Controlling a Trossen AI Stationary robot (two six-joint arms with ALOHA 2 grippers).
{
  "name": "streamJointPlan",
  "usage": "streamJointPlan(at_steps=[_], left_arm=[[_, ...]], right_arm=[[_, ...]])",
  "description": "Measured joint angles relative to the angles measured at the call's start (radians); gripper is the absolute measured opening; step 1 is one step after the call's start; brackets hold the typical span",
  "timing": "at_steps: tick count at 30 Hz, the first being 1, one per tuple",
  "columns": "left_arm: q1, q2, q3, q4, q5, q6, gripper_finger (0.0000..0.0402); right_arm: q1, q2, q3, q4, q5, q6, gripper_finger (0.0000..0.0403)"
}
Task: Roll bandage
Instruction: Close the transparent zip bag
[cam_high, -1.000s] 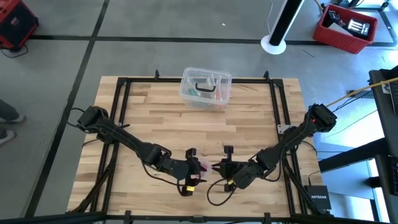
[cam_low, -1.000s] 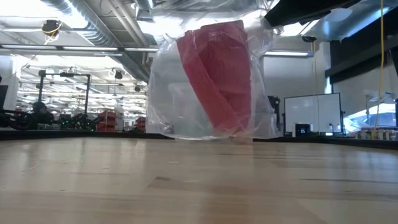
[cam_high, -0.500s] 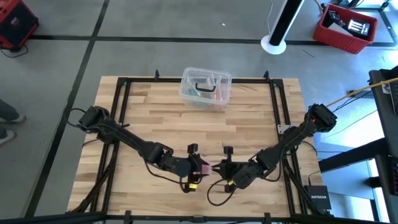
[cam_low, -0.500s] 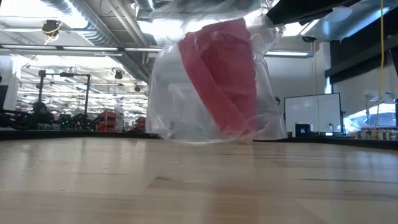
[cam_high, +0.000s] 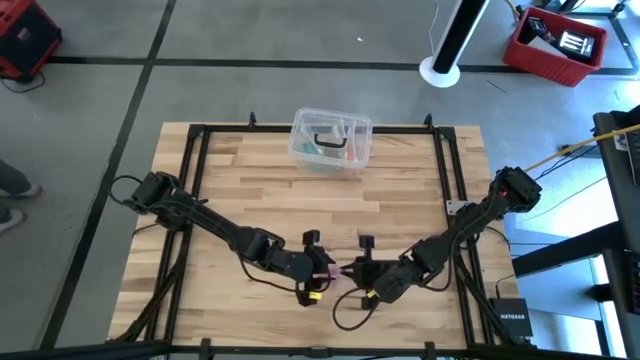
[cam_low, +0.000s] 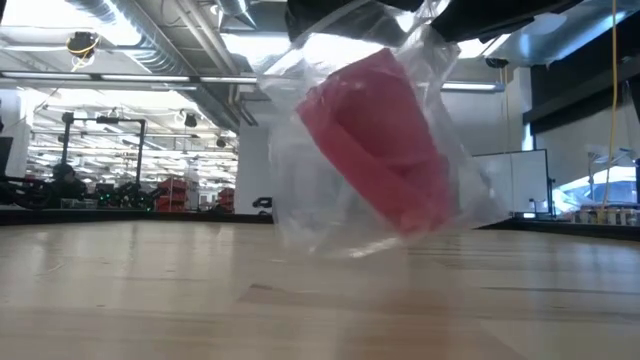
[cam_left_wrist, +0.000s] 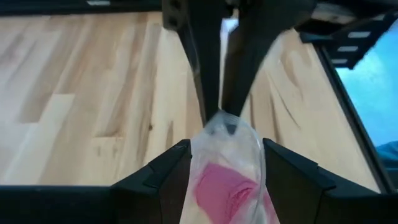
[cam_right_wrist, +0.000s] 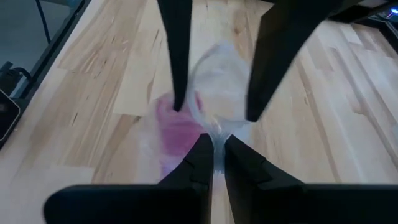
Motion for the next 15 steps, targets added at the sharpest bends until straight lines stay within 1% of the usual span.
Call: streamJointPlan(at_steps=[5,8,11,15], left_arm=[[0.0,-0.007,0.0,0.013,-0.068,0.025,0.0182],[0.0,-0.006,0.0,0.007,-0.071,0.024,0.0182],[0.001,-0.001,0.0,-0.005,-0.021,0.018,0.0182],[0.008,0.008,0.0,-0.007,0.031,0.001,0.0182]], right_arm=[[0.0,0.0,0.0,0.0,-0.019,0.0,0.0028],[0.0,0.0,0.0,-0.001,-0.024,0.0,0.0028],[0.0,0.0,0.0,0.0,-0.019,-0.004,0.0028],[0.001,0.0,0.0,0.014,0.018,-0.048,0.0028]])
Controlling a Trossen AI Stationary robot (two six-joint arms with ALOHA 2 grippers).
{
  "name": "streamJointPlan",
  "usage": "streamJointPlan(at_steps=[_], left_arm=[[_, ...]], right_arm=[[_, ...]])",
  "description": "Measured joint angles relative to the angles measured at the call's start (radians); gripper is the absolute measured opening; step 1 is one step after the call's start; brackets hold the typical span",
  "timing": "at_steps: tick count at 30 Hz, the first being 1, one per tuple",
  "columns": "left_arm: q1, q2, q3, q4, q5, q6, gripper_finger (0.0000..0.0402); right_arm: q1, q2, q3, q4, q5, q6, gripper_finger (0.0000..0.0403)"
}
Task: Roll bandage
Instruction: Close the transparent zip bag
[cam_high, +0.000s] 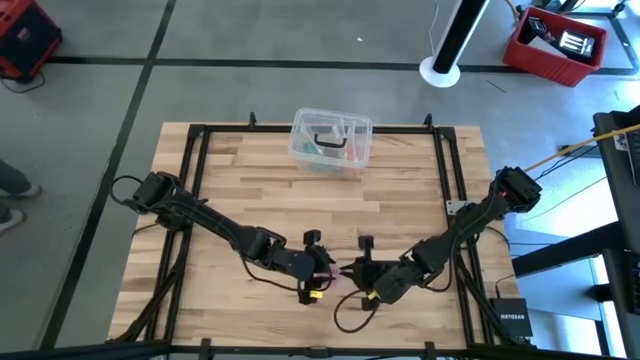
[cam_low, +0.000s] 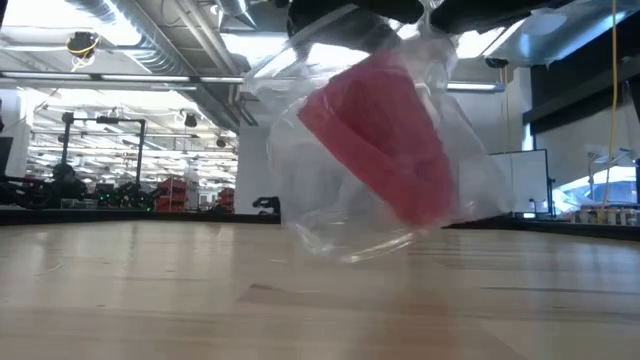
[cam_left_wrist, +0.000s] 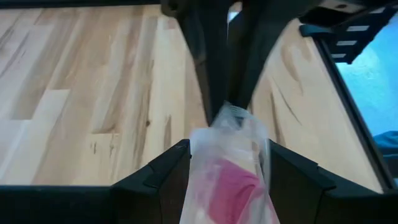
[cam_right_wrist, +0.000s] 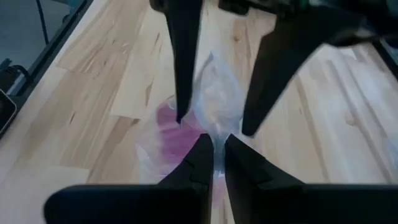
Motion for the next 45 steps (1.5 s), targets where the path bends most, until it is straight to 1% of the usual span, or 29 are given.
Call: streamJointPlan(at_steps=[3,8,11,14,18,19,20,22,24,26,28,29,30,32,34,36,38,41,43,45], left_arm=[[0.006,0.0,0.0,-0.002,0.005,-0.003,0.0182],[0.003,-0.002,0.0,-0.004,0.01,-0.002,0.0182],[-0.001,-0.004,0.0,-0.005,0.011,-0.009,0.0168],[-0.003,-0.004,0.0,-0.009,0.012,-0.013,0.0127],[-0.002,-0.004,0.0,-0.016,0.012,-0.025,0.0037],[-0.003,-0.004,0.0,-0.02,0.012,-0.023,0.002],[-0.004,-0.004,0.0,-0.024,0.011,-0.024,0.0011],[-0.007,-0.004,0.0,-0.033,0.006,-0.042,0.0011],[-0.012,-0.004,0.0,-0.05,-0.003,-0.052,0.0008],[-0.021,-0.004,-0.001,-0.048,-0.005,-0.053,0.0003],[-0.03,-0.004,-0.001,-0.035,-0.016,-0.053,0.0004],[-0.034,-0.004,-0.001,-0.031,-0.022,-0.053,0.0004],[-0.038,-0.004,-0.001,-0.026,-0.024,-0.053,0.0003],[-0.045,-0.004,-0.001,-0.016,-0.024,-0.053,0.0001],[-0.049,-0.004,-0.001,-0.014,-0.026,-0.053,0.0002],[-0.054,-0.004,-0.001,-0.009,-0.029,-0.053,0.0001],[-0.055,-0.004,-0.001,-0.011,-0.03,-0.053,0.0001],[-0.06,-0.004,-0.001,-0.009,-0.03,-0.053,0.0002],[-0.06,-0.004,-0.001,-0.009,-0.03,-0.053,0.0001],[-0.061,-0.005,-0.001,-0.008,-0.03,-0.055,0.0001]], right_arm=[[0.0,0.0,0.0,0.035,0.003,-0.054,0.0028],[-0.001,0.0,0.0,0.048,0.002,-0.086,0.0028],[-0.001,0.0,0.0,0.047,-0.014,-0.08,0.0031],[-0.001,0.0,0.0,0.046,-0.024,-0.054,0.0047],[0.0,0.0,0.004,0.047,-0.025,-0.052,0.0092],[0.002,0.0,0.017,0.023,-0.027,-0.048,0.0106],[0.007,0.0,0.037,-0.014,-0.036,-0.042,0.0119],[0.014,-0.007,0.095,-0.128,-0.054,-0.024,0.0145],[0.021,-0.018,0.169,-0.298,-0.098,0.037,0.0166],[0.037,-0.033,0.226,-0.478,-0.115,0.119,0.0182],[0.068,-0.048,0.228,-0.557,-0.093,0.172,0.0192],[0.09,-0.055,0.206,-0.558,-0.052,0.188,0.0195],[0.111,-0.061,0.172,-0.536,-0.005,0.205,0.0196],[0.143,-0.068,0.083,-0.405,0.069,0.215,0.0196],[0.158,-0.068,-0.021,-0.193,0.125,0.207,0.0192],[0.151,-0.063,-0.127,0.082,0.151,0.177,0.0186],[0.128,-0.049,-0.216,0.366,0.138,0.136,0.0178],[0.103,-0.031,-0.314,0.661,0.115,0.085,0.0164],[0.08,-0.018,-0.344,0.766,0.064,0.066,0.0155],[0.061,0.004,-0.348,0.788,0.018,0.064,0.0144]])
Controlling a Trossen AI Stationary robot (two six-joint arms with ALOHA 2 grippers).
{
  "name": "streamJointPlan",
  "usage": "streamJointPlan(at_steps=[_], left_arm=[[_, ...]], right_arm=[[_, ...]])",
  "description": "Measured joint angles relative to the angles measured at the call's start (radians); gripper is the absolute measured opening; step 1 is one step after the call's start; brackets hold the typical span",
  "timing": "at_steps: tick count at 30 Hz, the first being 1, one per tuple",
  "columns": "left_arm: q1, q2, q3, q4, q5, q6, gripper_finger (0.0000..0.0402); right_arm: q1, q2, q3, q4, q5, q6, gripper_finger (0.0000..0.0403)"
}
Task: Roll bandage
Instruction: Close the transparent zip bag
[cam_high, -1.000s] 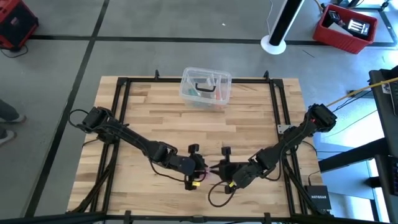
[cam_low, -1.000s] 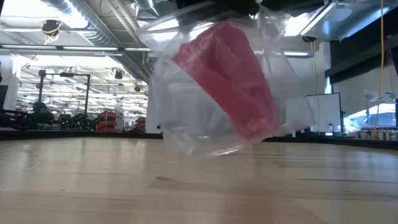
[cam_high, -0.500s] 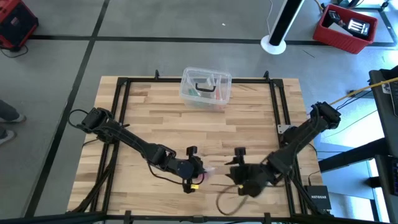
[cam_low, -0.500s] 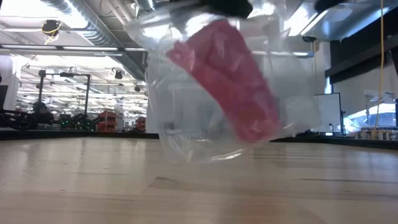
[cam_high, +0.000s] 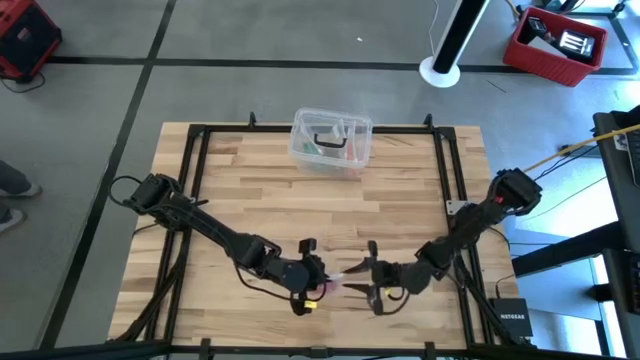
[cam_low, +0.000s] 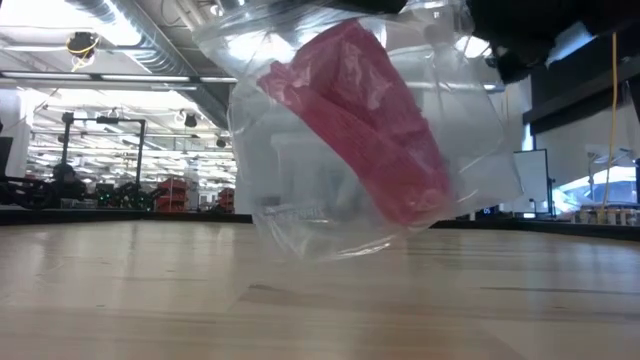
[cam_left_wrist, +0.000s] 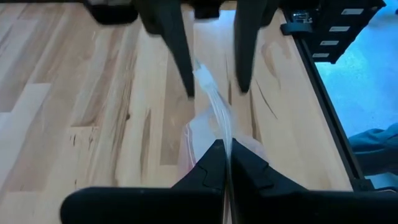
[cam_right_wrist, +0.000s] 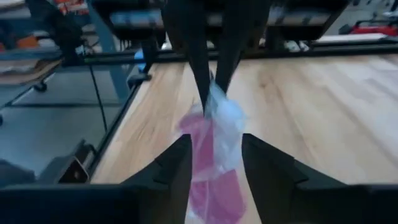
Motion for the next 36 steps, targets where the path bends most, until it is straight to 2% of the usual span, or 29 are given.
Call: streamJointPlan(at_steps=[5,11,15,18,23,26,30,36], left_arm=[[0.0,0.0,0.0,0.002,0.0,-0.002,0.0001],[0.0,-0.001,0.0,0.001,0.001,-0.057,0.0003],[0.014,-0.009,0.0,-0.014,0.074,-0.13,0.0009],[0.029,-0.032,0.0,-0.02,0.118,-0.166,0.0038],[0.045,-0.068,0.001,0.045,0.096,-0.16,0.01],[0.054,-0.063,0.001,0.1,0.081,-0.15,0.0124],[0.061,-0.025,0.002,0.166,0.071,-0.124,0.0135],[0.066,-0.005,0.001,0.142,0.026,-0.08,0.0137]], right_arm=[[-0.029,0.041,0.008,0.057,-0.031,-0.058,0.0103],[-0.037,0.049,0.009,0.077,-0.035,-0.108,0.0012],[-0.036,0.049,0.009,0.073,-0.032,-0.128,0.0008],[-0.035,0.049,0.009,0.068,-0.025,-0.128,0.0005],[-0.035,0.049,0.009,0.043,0.001,-0.124,0.0004],[-0.036,0.049,0.01,0.045,0.03,-0.123,0.0003],[-0.043,0.049,0.01,0.045,0.055,-0.122,0.0002],[-0.044,0.049,0.01,0.046,0.055,-0.121,0.0001]])
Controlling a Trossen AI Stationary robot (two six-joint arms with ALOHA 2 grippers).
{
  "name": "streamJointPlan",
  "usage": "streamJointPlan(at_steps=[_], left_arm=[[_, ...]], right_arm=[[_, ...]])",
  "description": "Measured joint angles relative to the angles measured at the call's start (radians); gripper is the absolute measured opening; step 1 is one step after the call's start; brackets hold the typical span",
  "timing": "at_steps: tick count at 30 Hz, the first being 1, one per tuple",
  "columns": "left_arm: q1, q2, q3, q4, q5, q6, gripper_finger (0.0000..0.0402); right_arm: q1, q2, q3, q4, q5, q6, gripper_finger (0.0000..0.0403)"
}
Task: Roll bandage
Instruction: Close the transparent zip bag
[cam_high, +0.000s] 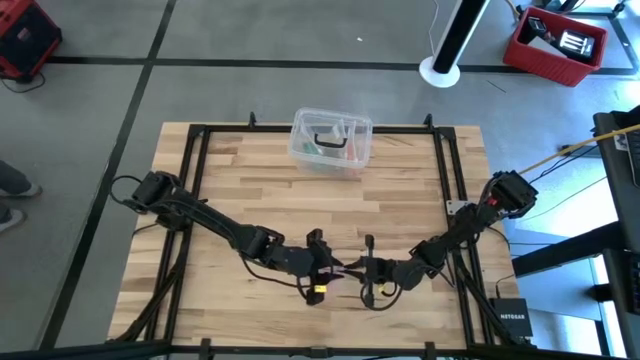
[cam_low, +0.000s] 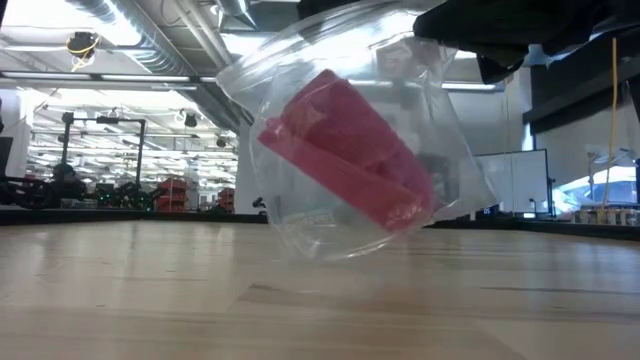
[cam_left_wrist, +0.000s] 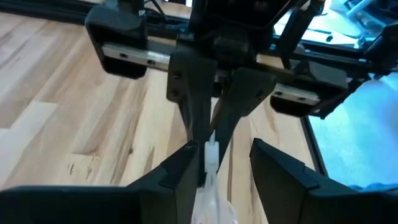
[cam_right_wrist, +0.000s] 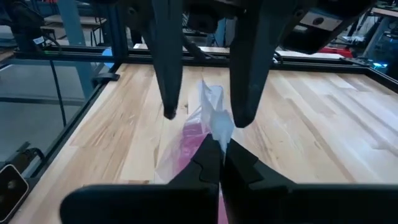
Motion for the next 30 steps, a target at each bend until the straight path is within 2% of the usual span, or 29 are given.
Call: streamJointPlan(at_steps=[15,24,30], left_arm=[[0.007,0.011,0.0,-0.009,-0.032,0.019,0.0132],[0.007,0.012,0.0,-0.021,-0.03,0.03,0.0052],[0.006,0.012,0.0,-0.023,-0.029,0.03,0.0014]], right_arm=[[0.0,0.0,0.0,-0.009,0.0,0.003,0.0001],[0.0,0.0,0.0,-0.009,0.002,0.003,0.0001],[0.002,0.0,0.0,-0.009,0.005,0.003,0.0001]])
